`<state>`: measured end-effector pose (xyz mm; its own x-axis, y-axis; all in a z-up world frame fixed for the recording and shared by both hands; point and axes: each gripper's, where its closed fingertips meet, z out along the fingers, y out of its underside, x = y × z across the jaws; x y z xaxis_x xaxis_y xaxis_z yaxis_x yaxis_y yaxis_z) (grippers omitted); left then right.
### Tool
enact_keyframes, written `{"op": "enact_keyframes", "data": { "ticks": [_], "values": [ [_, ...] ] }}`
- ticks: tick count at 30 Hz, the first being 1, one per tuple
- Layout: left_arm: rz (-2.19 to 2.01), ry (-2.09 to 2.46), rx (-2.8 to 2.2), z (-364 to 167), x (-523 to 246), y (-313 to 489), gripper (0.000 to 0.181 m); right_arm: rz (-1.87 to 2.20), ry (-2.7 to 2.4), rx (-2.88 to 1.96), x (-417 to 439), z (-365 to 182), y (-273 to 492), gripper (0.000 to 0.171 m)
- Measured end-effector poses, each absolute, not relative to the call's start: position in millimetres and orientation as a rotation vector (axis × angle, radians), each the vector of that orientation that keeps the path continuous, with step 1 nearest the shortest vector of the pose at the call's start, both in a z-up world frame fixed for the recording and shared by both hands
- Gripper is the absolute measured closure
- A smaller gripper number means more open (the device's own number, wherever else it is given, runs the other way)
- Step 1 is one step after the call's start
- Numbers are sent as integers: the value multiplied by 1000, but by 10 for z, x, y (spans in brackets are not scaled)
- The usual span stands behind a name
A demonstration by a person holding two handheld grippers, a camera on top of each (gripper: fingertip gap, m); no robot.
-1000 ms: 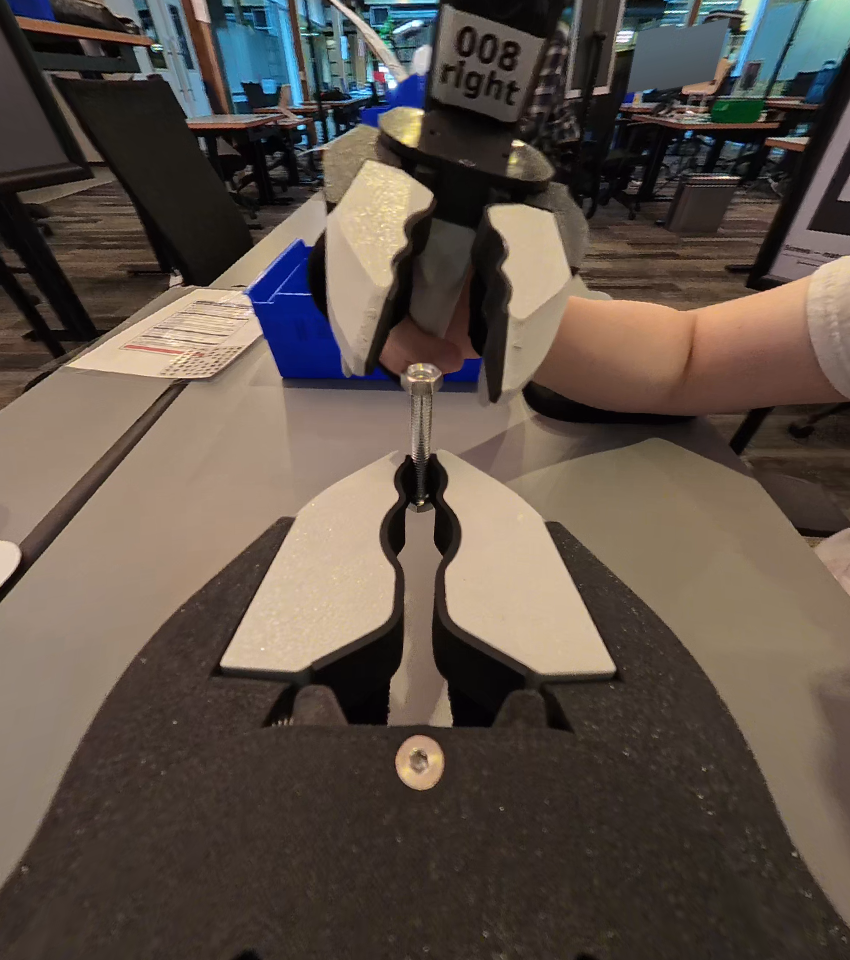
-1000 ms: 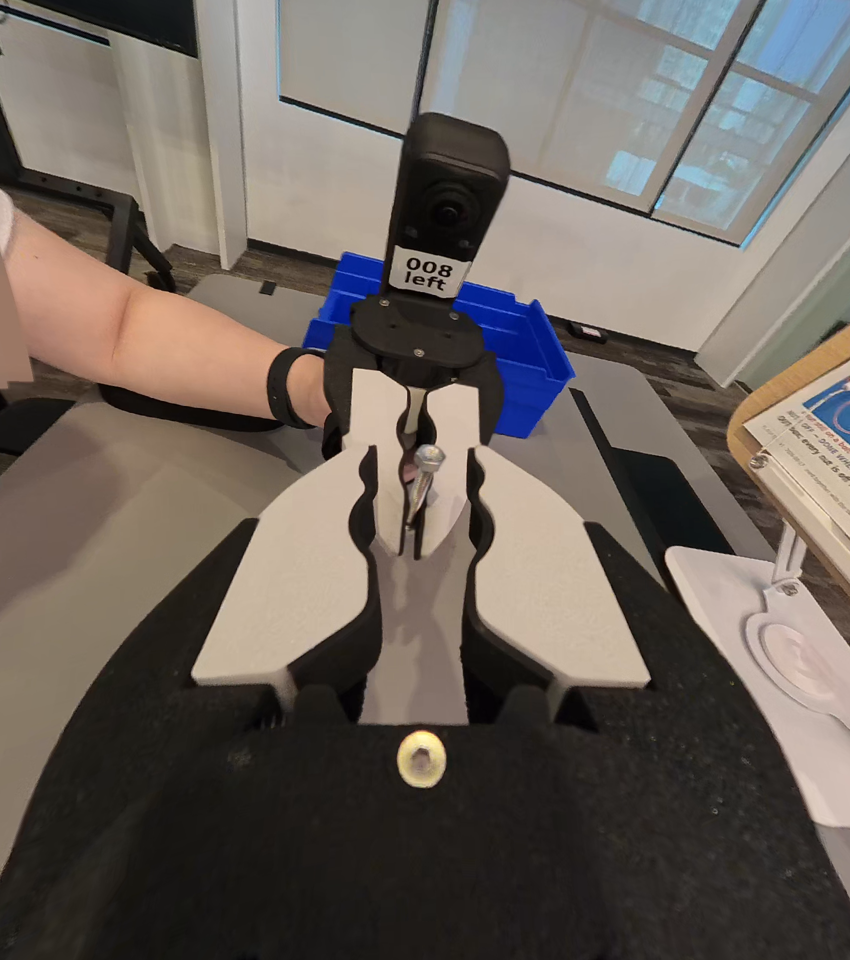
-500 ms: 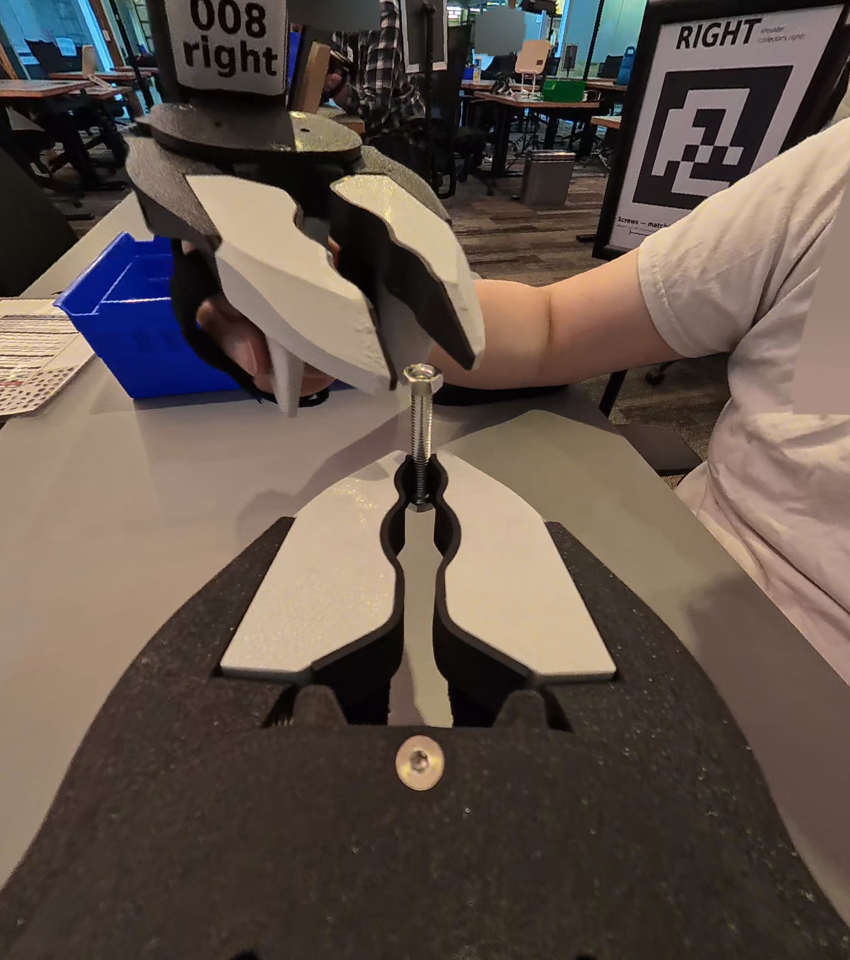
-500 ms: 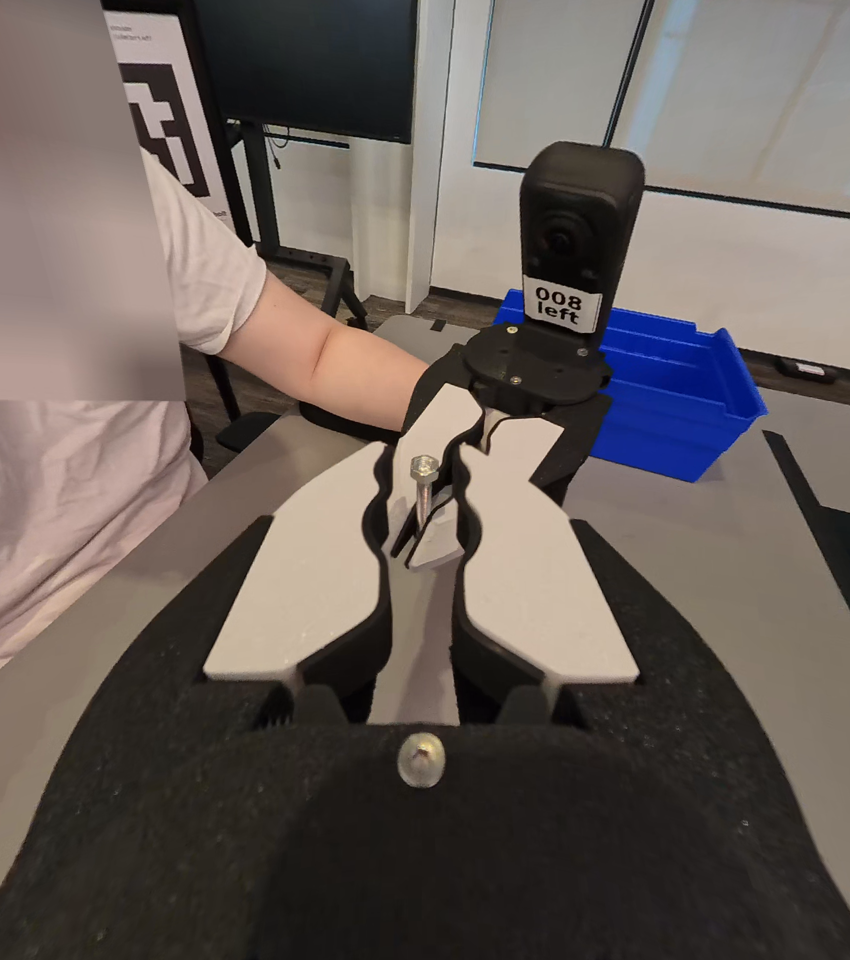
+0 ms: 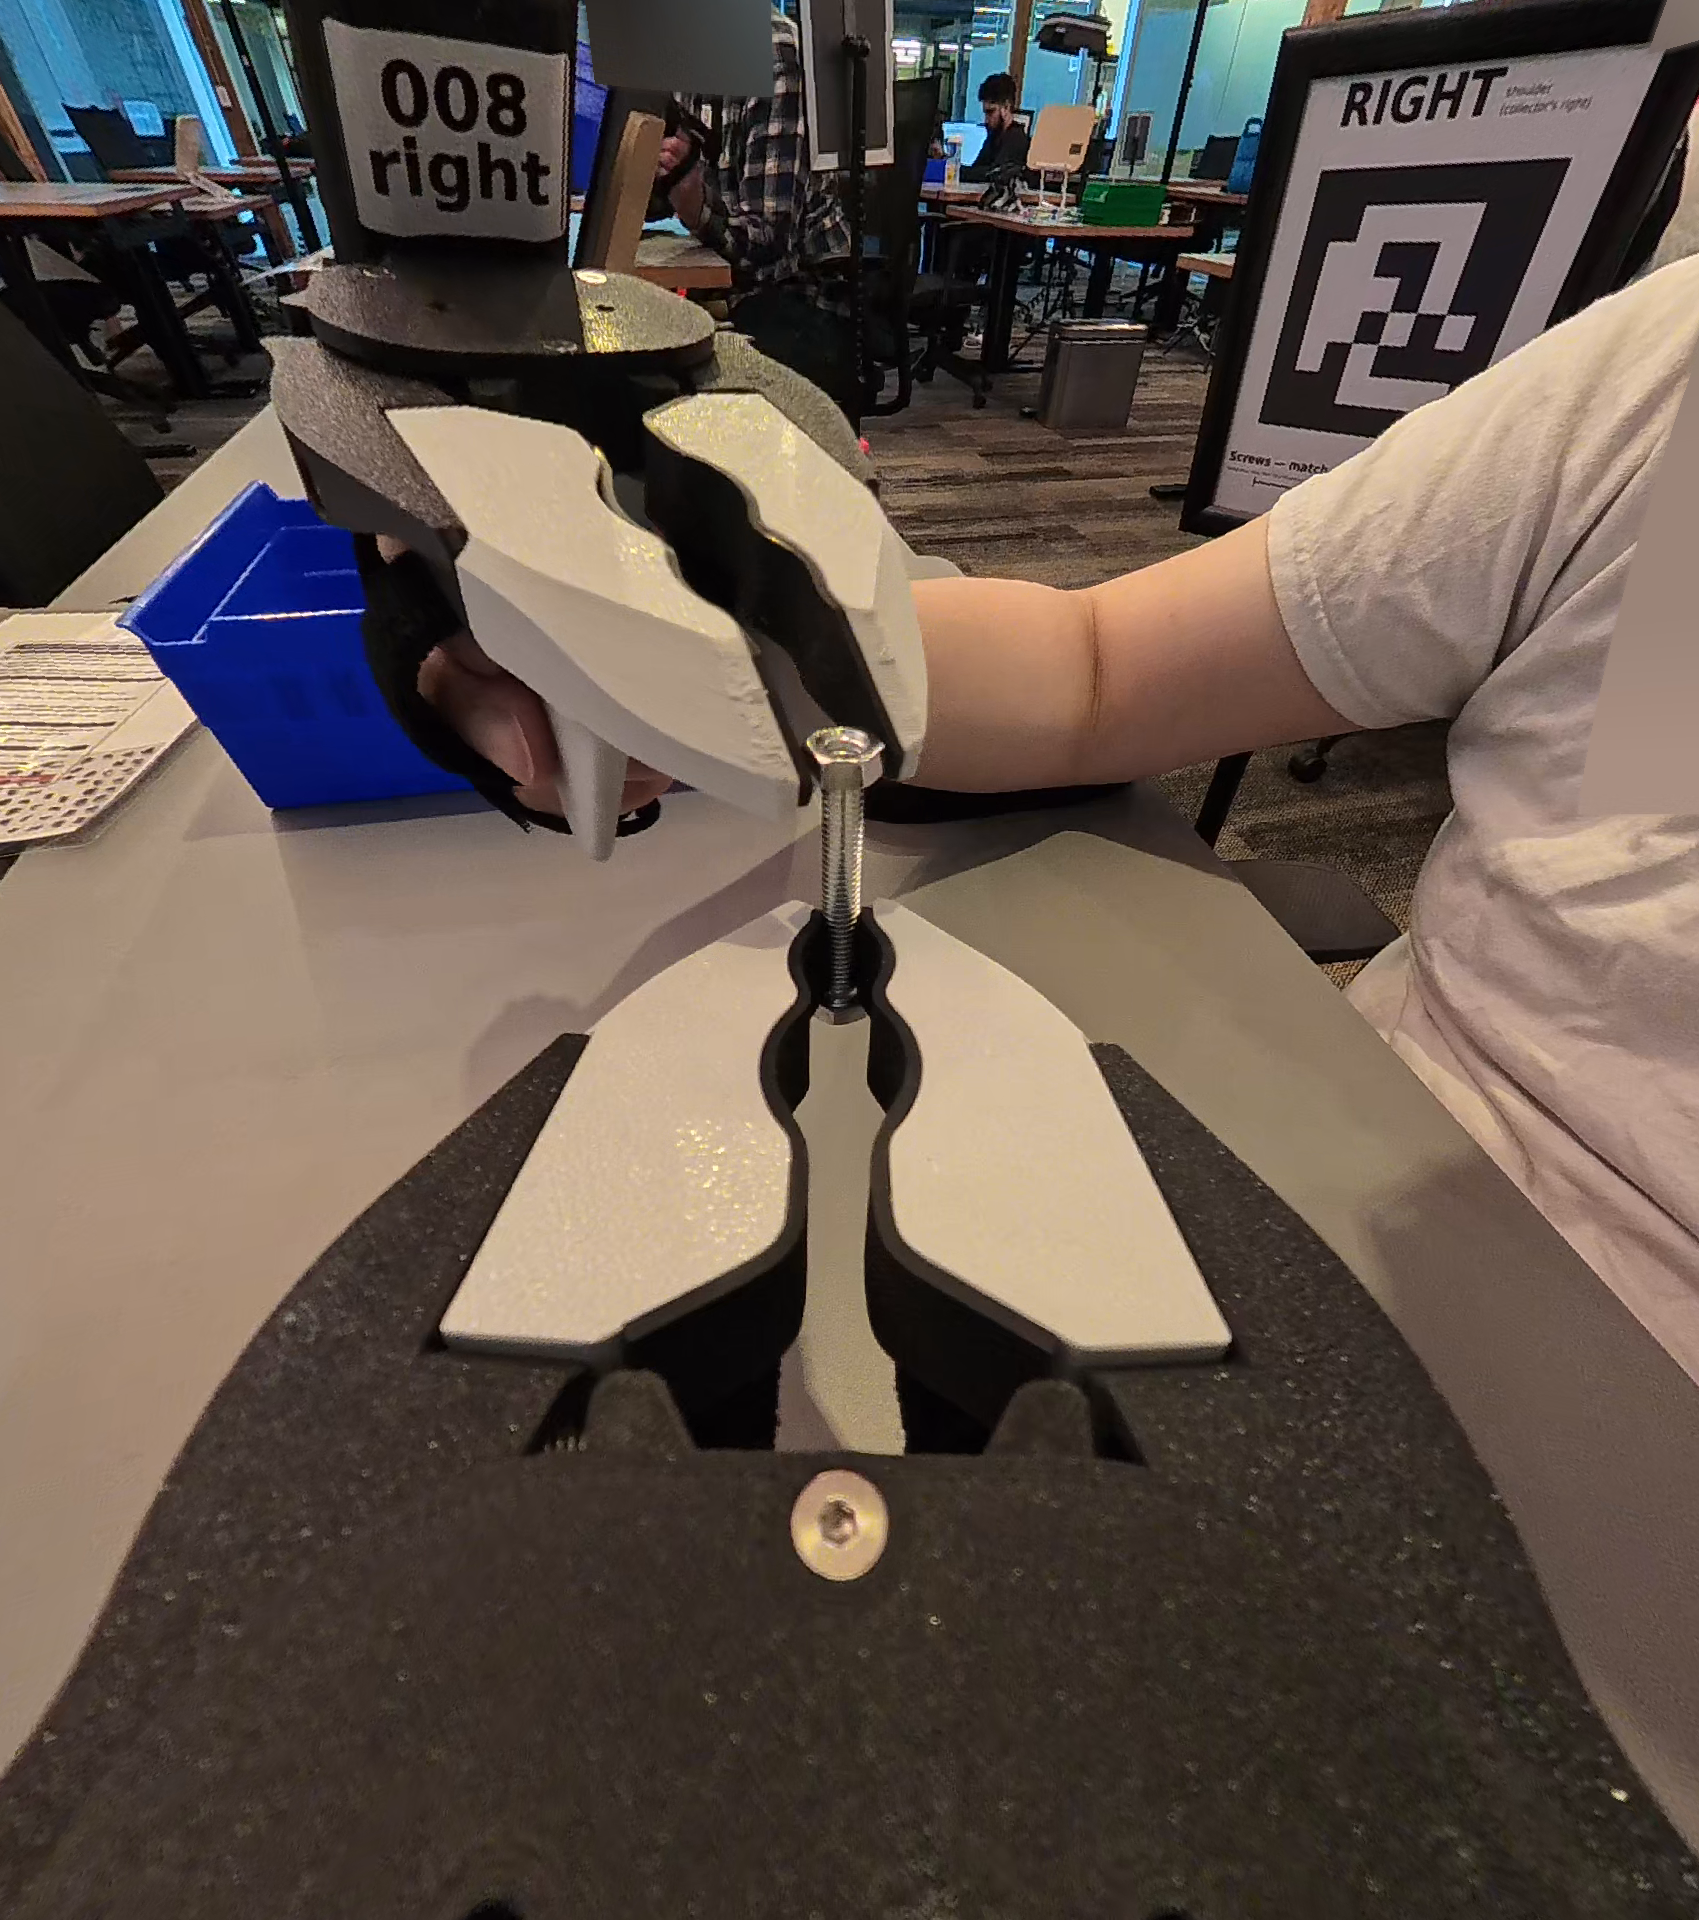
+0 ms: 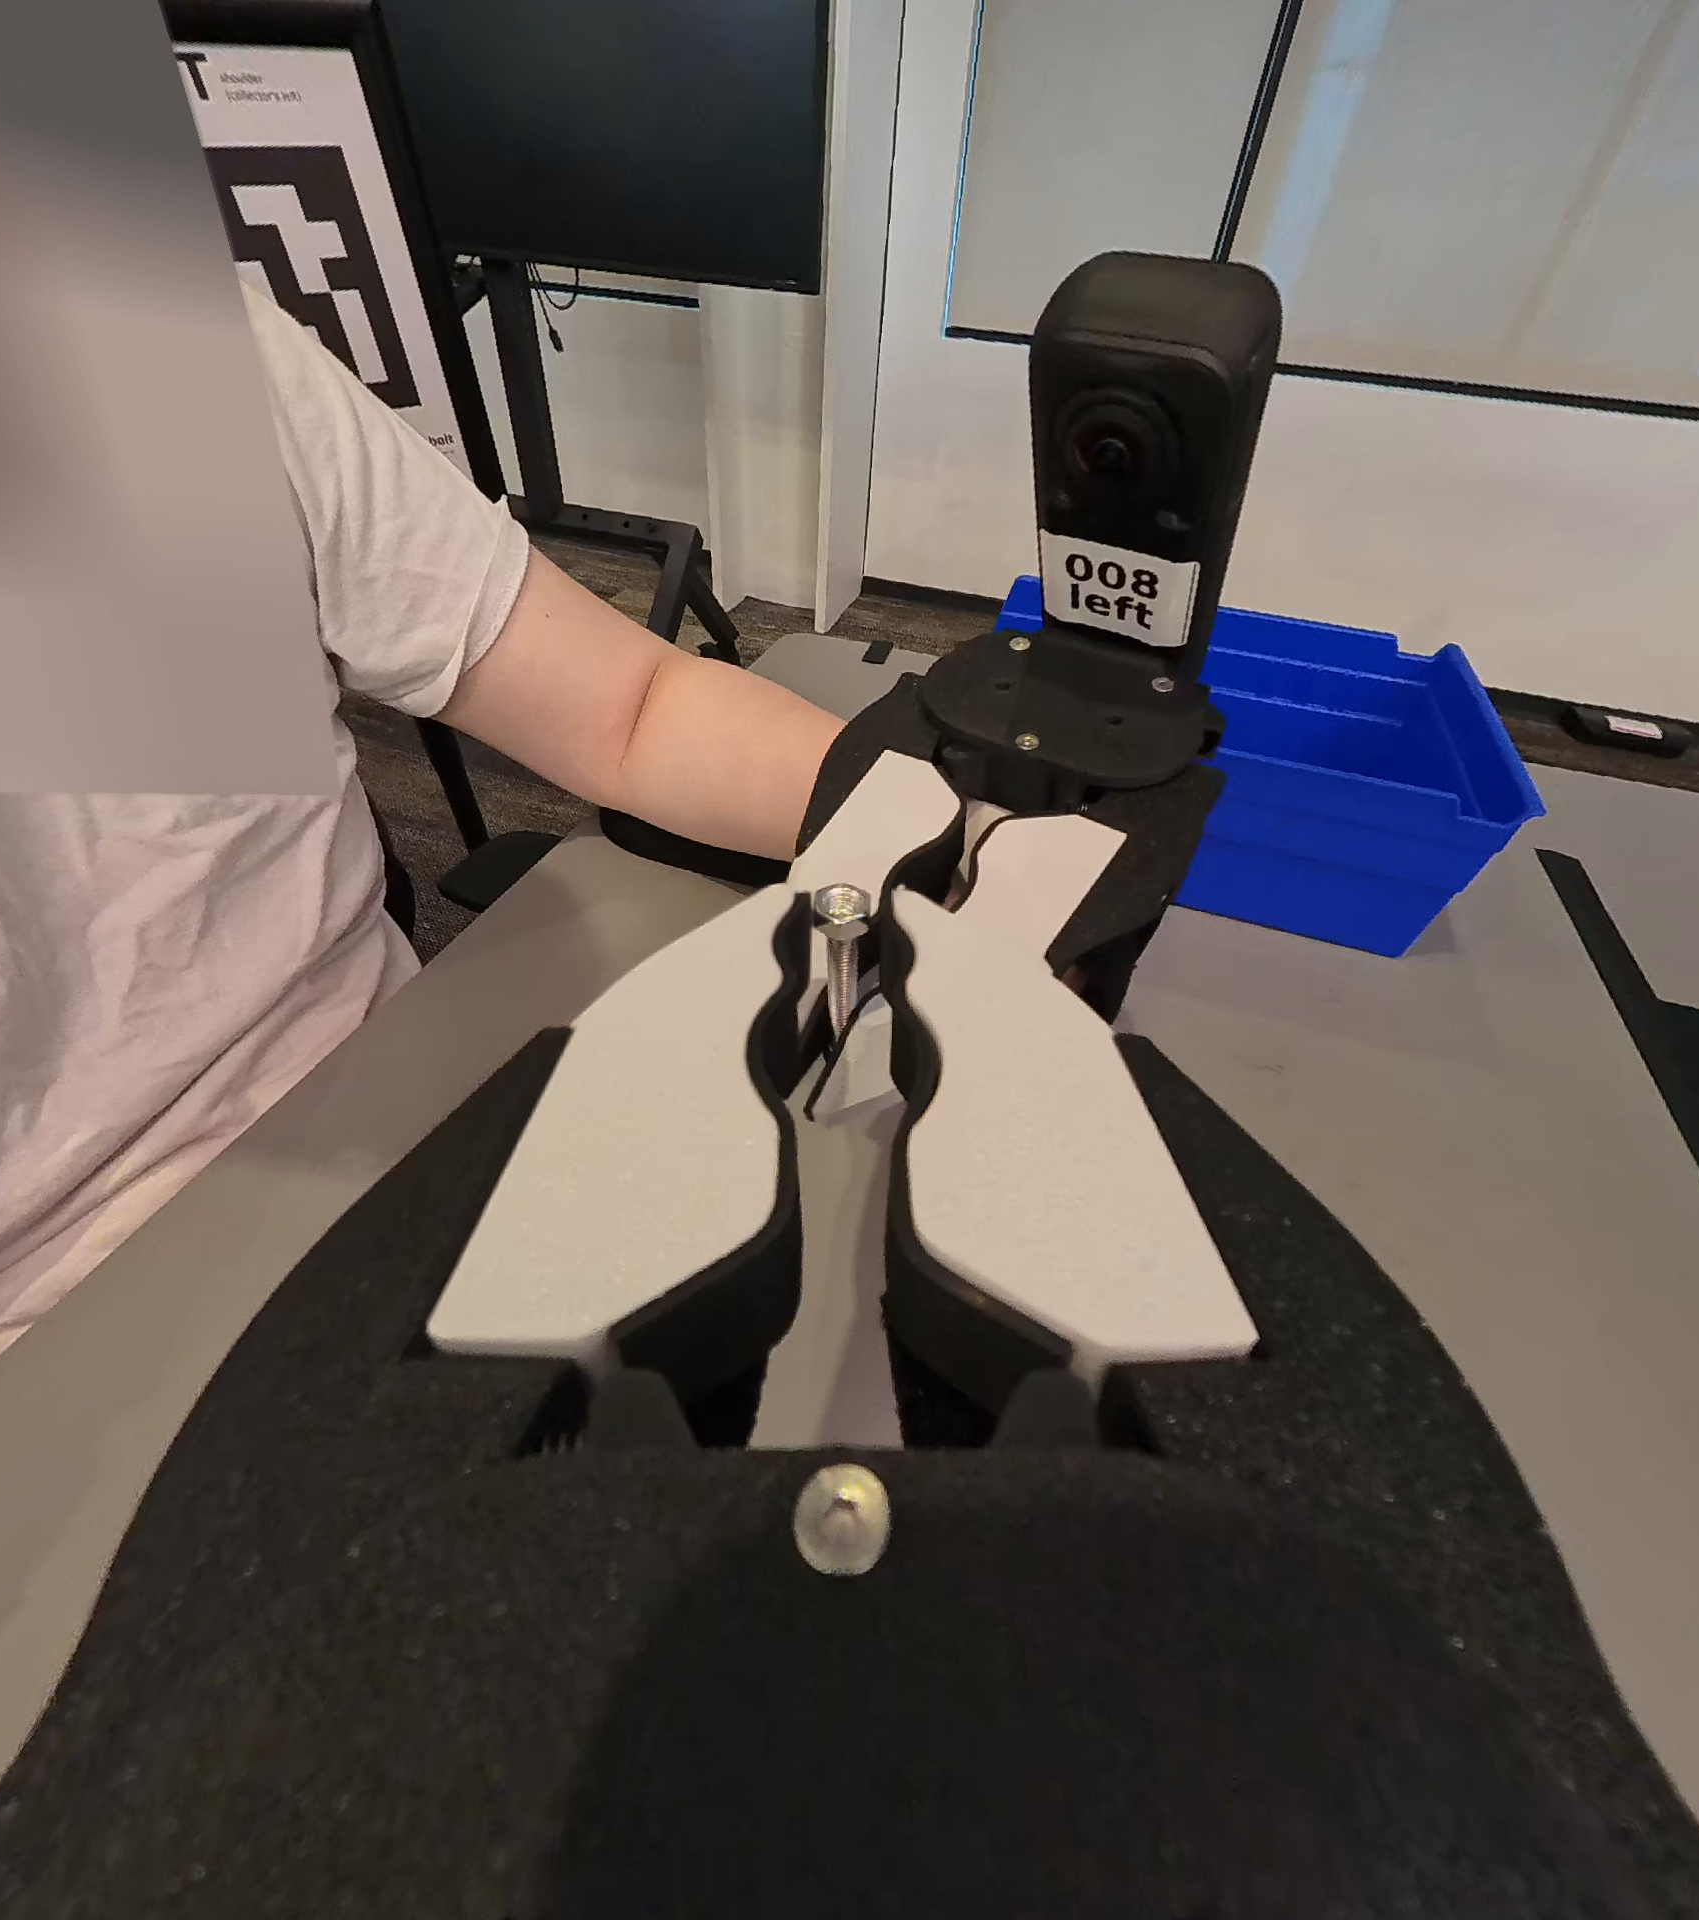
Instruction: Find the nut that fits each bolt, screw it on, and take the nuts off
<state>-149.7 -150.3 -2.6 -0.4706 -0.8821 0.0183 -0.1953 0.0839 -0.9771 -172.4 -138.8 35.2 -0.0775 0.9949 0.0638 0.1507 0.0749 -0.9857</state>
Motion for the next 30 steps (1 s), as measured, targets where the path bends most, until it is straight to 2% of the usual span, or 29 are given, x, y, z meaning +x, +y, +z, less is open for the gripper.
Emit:
{"op": "enact_keyframes", "data": {
  "ticks": [30],
  "values": [
    [-1355,1637,-1102,57,-1467,-1325,177,991,-1303,-1178,-1737,439,-1231,162]
  ]
}}
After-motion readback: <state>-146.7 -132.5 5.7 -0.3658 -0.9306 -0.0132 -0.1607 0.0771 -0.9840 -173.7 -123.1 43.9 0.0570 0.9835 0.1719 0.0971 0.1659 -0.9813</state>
